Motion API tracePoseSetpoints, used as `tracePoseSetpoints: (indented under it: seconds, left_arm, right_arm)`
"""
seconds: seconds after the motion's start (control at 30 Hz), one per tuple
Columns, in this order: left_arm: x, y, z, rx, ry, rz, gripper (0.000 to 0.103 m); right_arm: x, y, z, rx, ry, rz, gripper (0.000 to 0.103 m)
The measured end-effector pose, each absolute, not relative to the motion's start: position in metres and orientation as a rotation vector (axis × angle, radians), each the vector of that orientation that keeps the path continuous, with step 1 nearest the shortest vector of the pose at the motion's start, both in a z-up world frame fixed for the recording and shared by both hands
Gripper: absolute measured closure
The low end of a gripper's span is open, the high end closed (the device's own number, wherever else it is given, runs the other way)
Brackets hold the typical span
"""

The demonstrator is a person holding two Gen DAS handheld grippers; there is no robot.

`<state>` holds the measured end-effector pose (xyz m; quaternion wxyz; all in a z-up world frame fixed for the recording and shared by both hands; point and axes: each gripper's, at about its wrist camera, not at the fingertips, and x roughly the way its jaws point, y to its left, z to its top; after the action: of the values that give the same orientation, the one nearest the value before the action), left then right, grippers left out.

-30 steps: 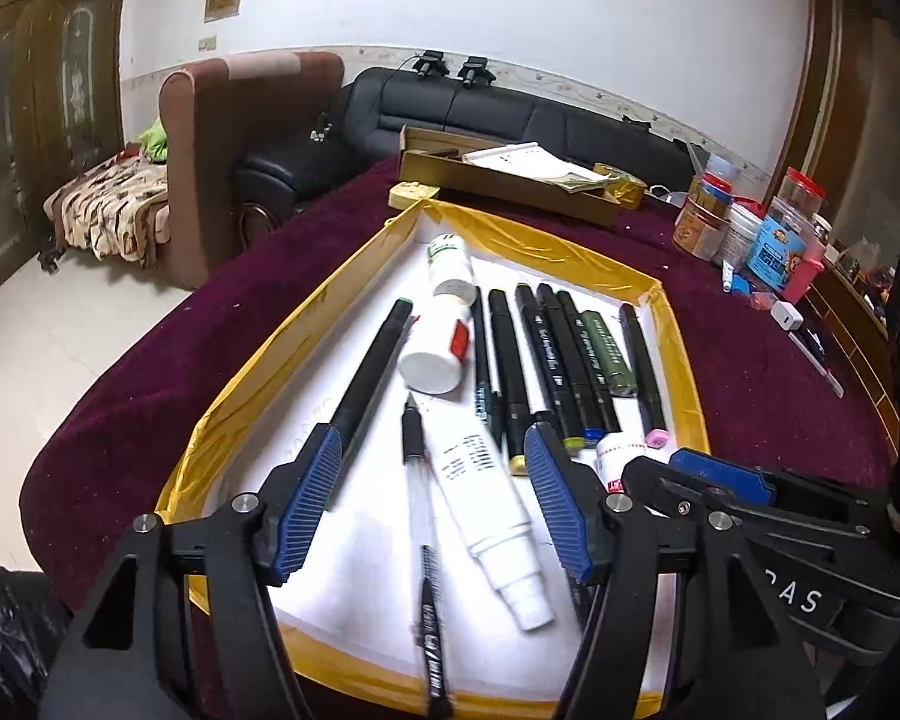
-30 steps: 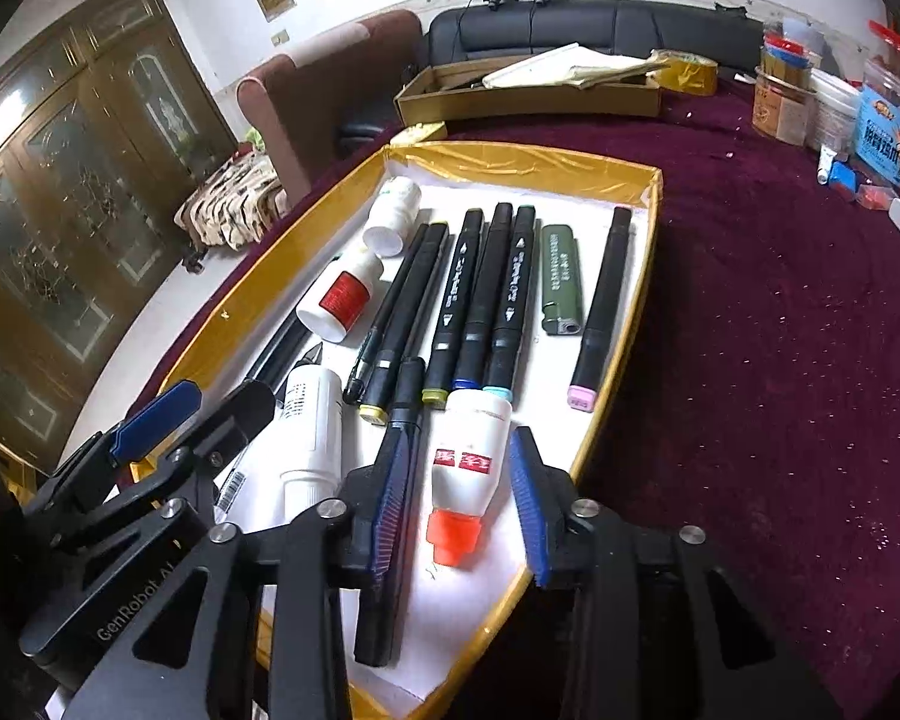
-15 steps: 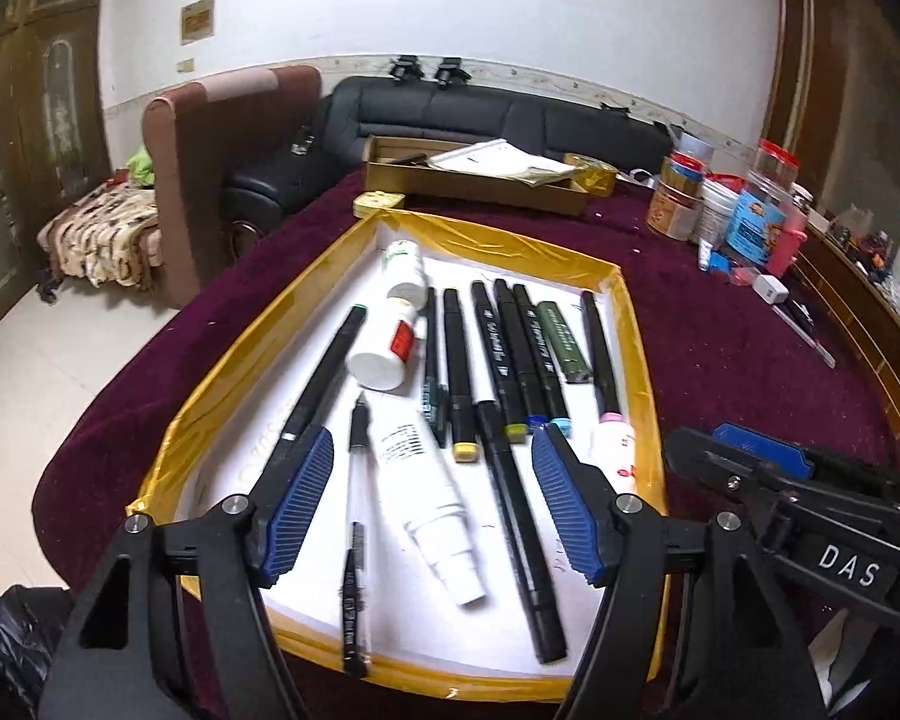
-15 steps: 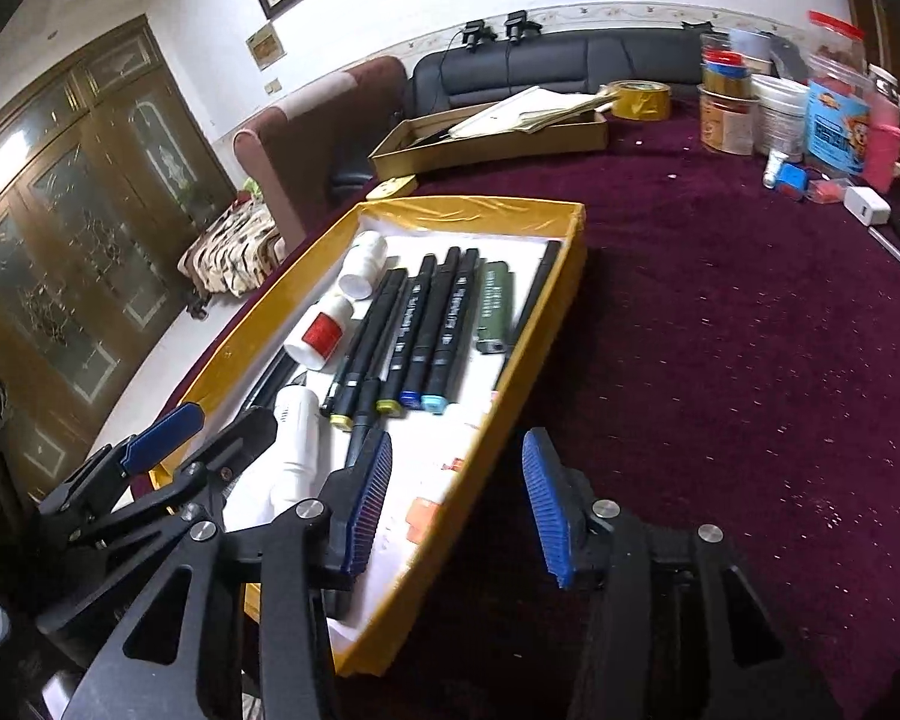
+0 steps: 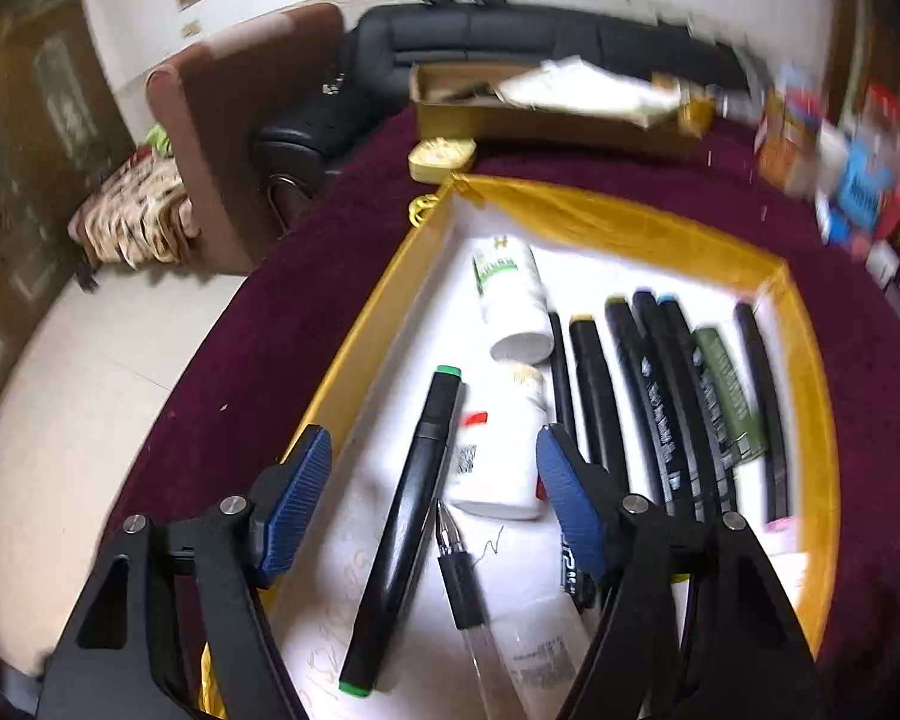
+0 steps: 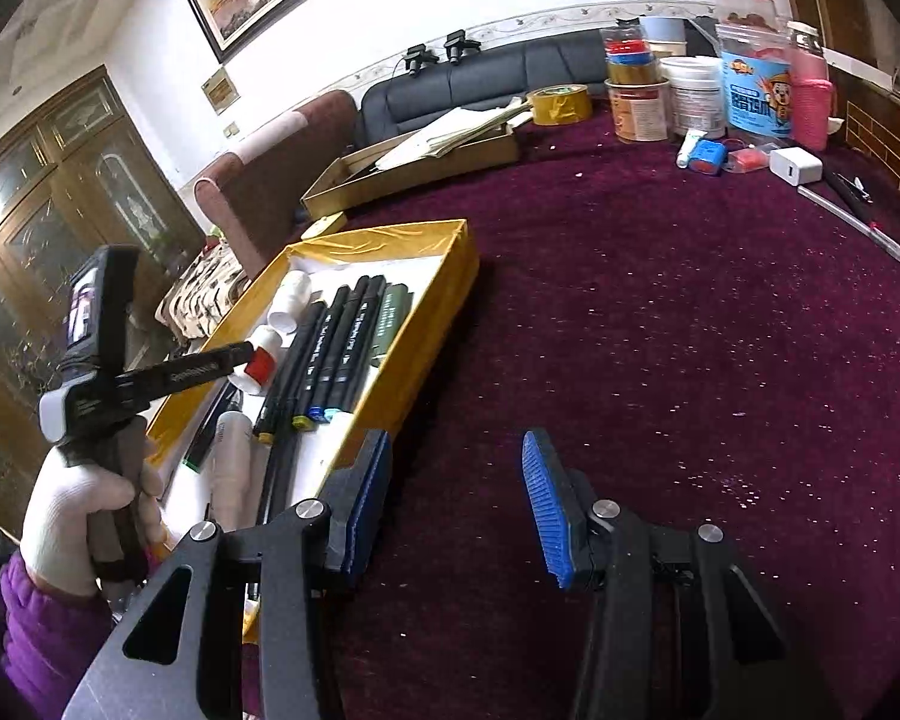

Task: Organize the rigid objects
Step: 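Lift both open grippers away from the tray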

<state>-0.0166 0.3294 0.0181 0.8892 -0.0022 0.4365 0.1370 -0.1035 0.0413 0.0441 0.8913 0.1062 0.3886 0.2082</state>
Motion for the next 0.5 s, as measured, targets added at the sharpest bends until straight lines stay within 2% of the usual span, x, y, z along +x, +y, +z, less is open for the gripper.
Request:
tracePoseSetpoints:
  seconds: [0.1, 0.33, 0.5]
  left_arm:
    - [-0.012, 0.32, 0.004, 0.018, 0.991, 0.233, 0.033]
    - [-0.035, 0.325, 0.053, -0.064, 0.796, 0.226, 0.033]
    - [-0.008, 0.277, 0.033, 0.209, 0.875, 0.231, 0.033]
  right_arm:
    - [-0.102, 0.033, 0.043, 0.238, 0.81, 0.432, 0.062]
    - [-0.094, 0.01, 0.037, 0.302, 0.813, 0.41, 0.062]
    - [-0.089, 0.004, 0.027, 0.342, 0.84, 0.404, 0.062]
